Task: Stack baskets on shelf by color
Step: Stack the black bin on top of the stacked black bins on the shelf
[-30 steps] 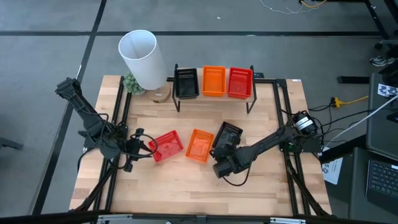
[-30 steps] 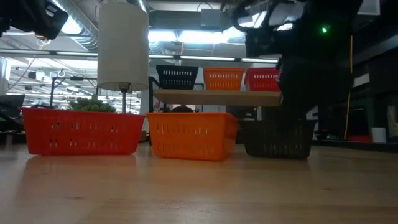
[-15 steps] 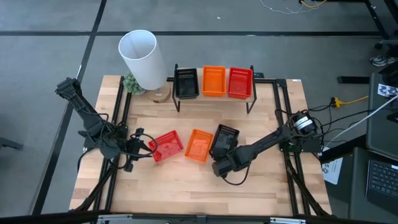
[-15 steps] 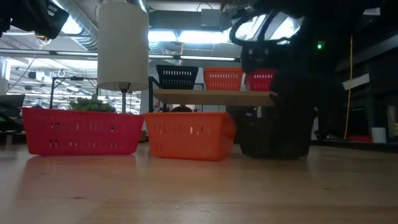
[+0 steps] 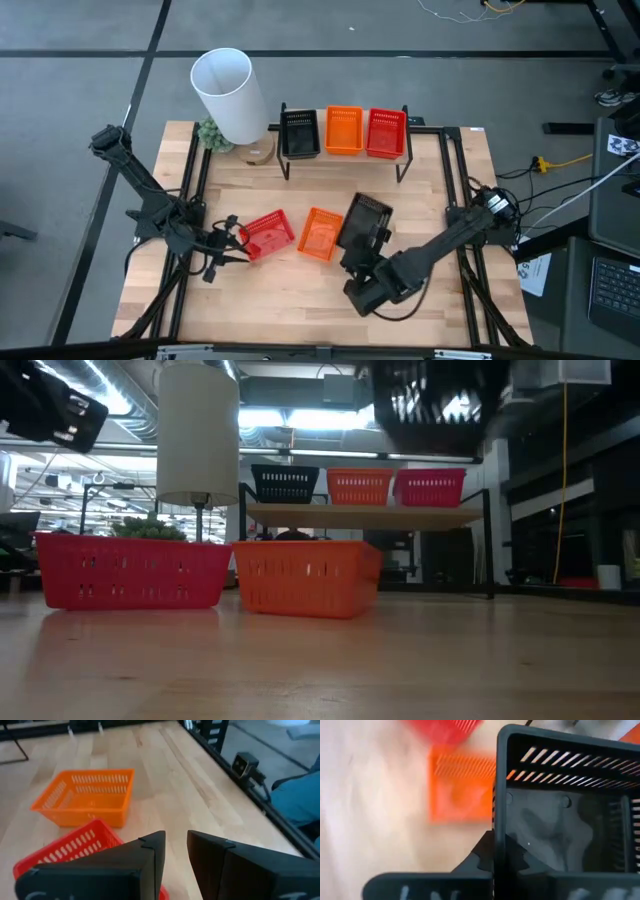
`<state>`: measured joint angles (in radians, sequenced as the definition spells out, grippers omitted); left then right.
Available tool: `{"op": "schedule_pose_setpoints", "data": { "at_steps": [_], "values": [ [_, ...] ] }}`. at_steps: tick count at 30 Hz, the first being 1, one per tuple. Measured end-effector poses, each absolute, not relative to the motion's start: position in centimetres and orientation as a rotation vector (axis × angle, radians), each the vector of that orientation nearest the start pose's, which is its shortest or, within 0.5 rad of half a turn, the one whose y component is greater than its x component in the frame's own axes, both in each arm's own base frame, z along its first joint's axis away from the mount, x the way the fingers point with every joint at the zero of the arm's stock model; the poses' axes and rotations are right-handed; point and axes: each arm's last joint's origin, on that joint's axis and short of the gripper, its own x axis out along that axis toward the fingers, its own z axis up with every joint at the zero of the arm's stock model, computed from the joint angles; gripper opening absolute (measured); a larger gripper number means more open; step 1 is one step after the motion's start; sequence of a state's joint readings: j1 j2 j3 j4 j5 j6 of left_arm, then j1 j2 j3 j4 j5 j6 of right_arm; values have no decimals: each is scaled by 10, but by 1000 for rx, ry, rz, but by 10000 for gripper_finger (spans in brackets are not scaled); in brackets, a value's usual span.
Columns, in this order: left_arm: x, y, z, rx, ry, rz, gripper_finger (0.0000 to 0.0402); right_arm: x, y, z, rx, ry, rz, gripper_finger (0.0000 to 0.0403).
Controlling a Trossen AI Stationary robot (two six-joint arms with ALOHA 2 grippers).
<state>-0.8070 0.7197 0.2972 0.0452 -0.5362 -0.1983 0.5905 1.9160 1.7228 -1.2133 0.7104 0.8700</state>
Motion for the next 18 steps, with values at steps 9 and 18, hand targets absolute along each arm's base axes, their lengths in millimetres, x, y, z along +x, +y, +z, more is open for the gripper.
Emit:
{"op": "schedule_pose_setpoints", "data": {
  "at_steps": [9, 18],
  "values": [
    [127, -95, 203, 43, 268, -177, 74, 350, 150, 356, -396, 720, -665, 0],
    [128, -93, 203, 35, 273, -180, 74, 409, 25, 414, -398, 634, -324, 0]
  ]
}}
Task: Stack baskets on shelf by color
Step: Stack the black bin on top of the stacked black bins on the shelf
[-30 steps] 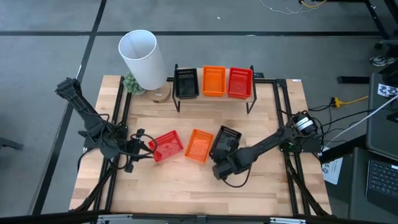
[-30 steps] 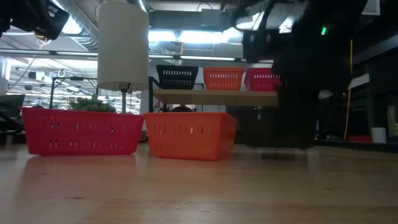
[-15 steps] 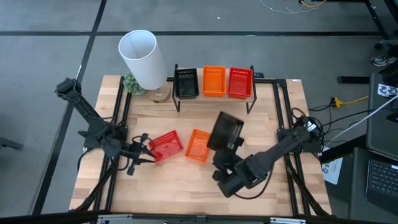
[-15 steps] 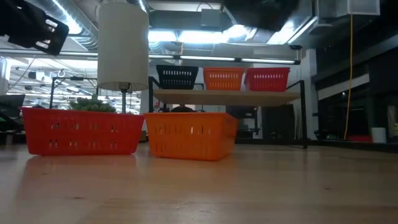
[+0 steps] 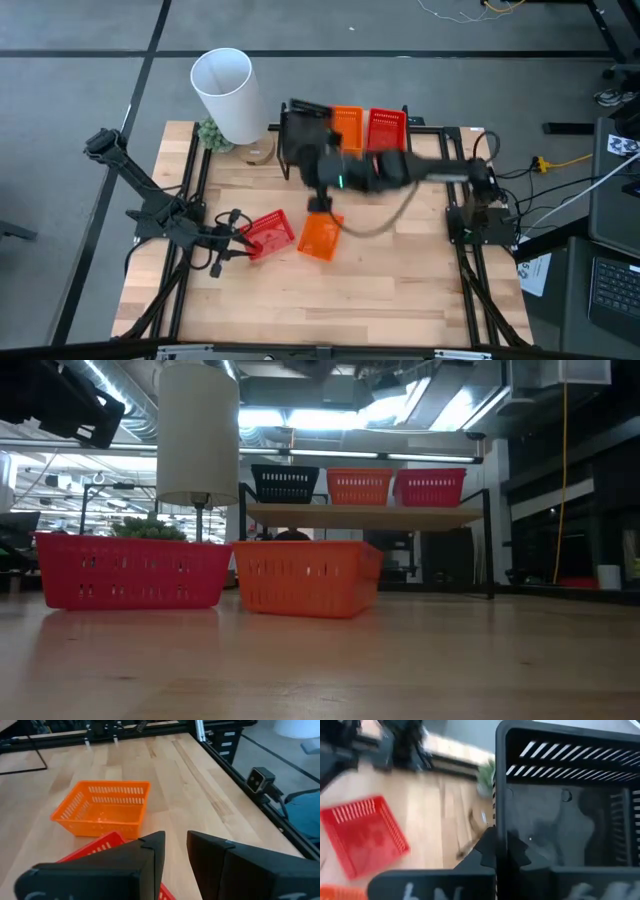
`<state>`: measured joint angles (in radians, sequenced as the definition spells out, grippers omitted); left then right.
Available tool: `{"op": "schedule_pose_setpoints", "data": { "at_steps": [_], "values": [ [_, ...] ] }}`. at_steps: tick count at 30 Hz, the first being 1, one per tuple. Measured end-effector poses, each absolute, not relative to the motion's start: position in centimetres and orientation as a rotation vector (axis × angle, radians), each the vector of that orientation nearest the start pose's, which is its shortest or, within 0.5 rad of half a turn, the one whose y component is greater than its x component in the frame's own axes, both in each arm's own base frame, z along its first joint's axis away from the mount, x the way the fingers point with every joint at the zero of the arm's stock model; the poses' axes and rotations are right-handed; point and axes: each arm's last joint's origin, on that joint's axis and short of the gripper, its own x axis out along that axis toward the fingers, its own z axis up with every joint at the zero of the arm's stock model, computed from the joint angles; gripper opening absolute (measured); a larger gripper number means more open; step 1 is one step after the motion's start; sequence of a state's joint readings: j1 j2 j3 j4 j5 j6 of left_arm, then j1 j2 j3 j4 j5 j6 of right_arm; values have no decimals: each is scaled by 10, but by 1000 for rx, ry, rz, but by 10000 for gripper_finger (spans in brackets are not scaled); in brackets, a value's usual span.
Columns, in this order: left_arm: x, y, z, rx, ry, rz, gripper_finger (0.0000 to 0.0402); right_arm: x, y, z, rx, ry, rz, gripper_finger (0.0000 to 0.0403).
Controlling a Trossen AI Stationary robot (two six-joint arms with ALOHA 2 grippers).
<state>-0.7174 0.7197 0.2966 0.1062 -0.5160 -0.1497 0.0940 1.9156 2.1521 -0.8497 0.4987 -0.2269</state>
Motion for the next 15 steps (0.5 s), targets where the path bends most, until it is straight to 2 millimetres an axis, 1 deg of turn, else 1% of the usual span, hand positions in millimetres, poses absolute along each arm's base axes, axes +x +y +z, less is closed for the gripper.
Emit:
{"op": "schedule_pose_setpoints", "data": {
  "at_steps": [3, 5, 7, 10, 15],
  "values": [
    [128, -93, 203, 34, 275, -192, 74, 414, -22, 416, -359, 601, -240, 0],
    [128, -93, 203, 34, 276, -192, 74, 416, -47, 412, -344, 616, -208, 0],
    [128, -93, 202, 35, 277, -192, 74, 421, -68, 402, -316, 640, -173, 0],
    [128, -93, 202, 41, 285, -192, 74, 430, -87, 384, -278, 671, -103, 0],
    [128, -93, 201, 42, 287, -192, 74, 442, -102, 359, -293, 733, -66, 0]
  ]
}}
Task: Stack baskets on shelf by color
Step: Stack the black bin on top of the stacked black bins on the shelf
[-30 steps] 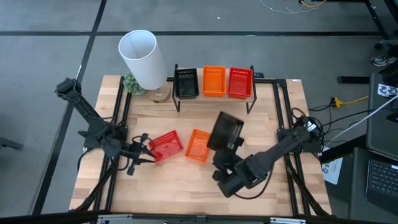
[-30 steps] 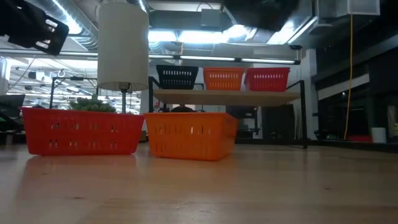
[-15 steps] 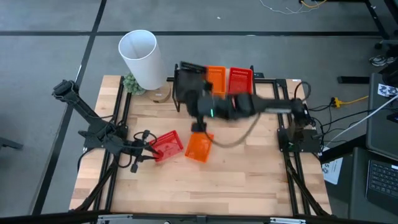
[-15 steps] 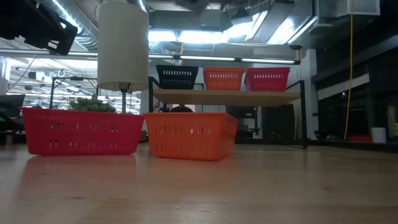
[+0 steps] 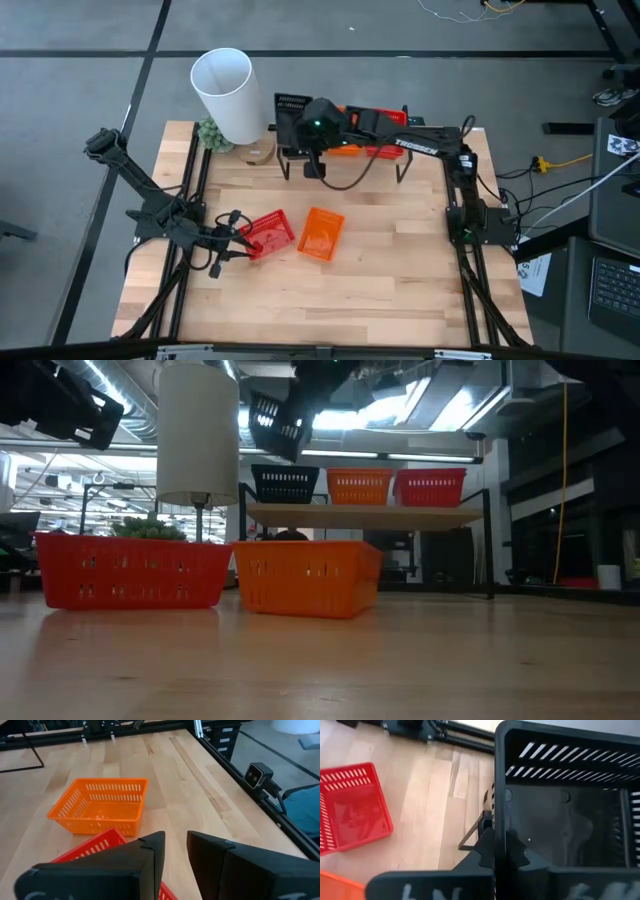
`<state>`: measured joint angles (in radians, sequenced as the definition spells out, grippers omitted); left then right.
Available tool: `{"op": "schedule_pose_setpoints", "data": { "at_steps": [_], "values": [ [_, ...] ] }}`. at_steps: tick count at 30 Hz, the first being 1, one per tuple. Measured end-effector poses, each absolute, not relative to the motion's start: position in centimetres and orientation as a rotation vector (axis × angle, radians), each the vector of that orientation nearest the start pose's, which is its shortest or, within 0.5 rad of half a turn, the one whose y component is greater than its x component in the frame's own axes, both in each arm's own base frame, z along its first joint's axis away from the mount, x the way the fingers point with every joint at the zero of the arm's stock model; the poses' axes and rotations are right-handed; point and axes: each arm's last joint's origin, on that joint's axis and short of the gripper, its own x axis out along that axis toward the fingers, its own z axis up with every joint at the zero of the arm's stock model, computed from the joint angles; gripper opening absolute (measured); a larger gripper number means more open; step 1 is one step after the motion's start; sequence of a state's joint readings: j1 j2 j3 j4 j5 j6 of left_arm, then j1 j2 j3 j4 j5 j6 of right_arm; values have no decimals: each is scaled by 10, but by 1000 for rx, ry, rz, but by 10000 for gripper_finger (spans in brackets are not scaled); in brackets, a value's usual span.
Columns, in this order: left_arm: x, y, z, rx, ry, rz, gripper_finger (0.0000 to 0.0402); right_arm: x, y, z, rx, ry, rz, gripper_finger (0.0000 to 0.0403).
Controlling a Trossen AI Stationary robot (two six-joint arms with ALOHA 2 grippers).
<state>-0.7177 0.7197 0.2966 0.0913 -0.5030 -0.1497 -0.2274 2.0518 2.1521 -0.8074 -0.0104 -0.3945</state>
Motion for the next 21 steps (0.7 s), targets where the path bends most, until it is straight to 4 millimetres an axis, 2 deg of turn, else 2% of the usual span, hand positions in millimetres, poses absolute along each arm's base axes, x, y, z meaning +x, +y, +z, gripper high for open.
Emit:
{"op": "schedule_pose_setpoints", "data": {
  "at_steps": [10, 21],
  "values": [
    [128, -93, 201, 45, 291, -191, 74, 442, -114, 340, -236, 832, -62, 0],
    [128, -93, 201, 40, 292, -190, 74, 440, -125, 332, -183, 870, -135, 0]
  ]
}}
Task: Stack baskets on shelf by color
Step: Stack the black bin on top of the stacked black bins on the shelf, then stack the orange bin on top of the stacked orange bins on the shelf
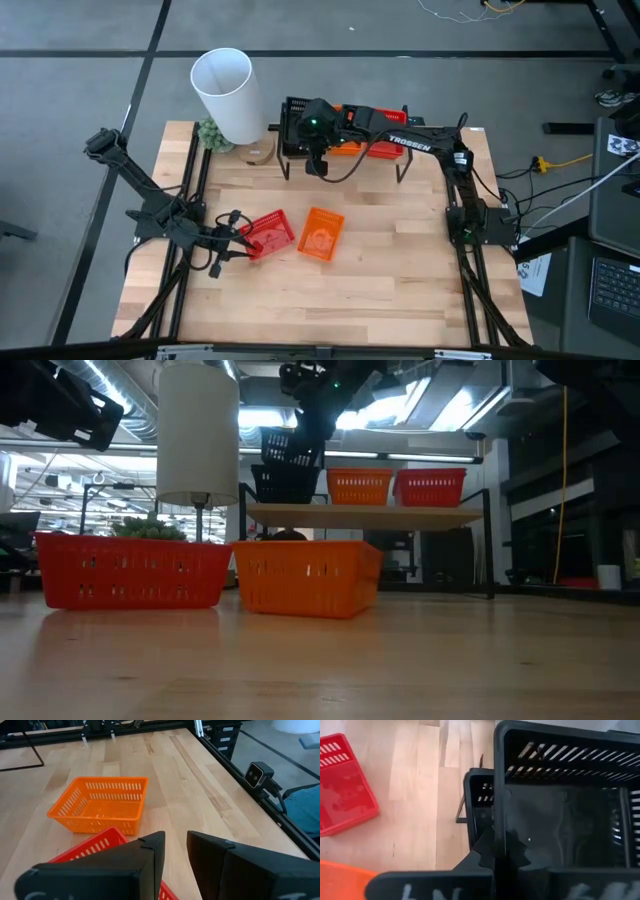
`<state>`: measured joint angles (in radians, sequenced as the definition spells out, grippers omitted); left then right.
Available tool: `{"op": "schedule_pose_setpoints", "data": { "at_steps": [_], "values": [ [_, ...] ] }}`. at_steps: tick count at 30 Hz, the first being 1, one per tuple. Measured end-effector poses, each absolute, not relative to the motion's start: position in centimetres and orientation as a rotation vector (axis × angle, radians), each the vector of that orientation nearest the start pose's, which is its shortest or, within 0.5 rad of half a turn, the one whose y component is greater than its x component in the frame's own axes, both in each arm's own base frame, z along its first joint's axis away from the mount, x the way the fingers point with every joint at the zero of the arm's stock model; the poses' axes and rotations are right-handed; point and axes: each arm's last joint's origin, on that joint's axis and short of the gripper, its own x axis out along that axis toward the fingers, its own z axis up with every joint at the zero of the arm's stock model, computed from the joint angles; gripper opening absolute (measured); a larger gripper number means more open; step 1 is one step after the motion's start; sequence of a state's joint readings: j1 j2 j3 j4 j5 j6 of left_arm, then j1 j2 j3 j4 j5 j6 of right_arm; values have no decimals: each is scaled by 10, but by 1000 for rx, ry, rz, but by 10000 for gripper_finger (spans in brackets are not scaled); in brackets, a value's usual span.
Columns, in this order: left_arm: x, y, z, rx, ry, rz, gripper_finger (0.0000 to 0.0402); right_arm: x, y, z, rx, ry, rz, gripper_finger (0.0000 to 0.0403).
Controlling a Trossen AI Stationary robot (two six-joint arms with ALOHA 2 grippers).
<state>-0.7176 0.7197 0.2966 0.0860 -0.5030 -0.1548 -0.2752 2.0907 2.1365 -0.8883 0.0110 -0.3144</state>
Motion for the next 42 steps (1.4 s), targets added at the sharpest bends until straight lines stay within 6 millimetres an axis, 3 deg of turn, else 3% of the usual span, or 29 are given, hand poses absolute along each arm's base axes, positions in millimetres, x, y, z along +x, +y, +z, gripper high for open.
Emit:
{"op": "schedule_pose_setpoints", "data": {
  "at_steps": [16, 32, 42],
  "values": [
    [128, -93, 201, 39, 292, -190, 74, 440, -124, 332, -149, 871, -170, 4],
    [128, -93, 201, 39, 292, -190, 74, 442, -125, 332, -117, 851, -181, 107],
    [128, -93, 201, 40, 295, -190, 74, 442, -108, 365, -64, 758, -145, 117]
  ]
}}
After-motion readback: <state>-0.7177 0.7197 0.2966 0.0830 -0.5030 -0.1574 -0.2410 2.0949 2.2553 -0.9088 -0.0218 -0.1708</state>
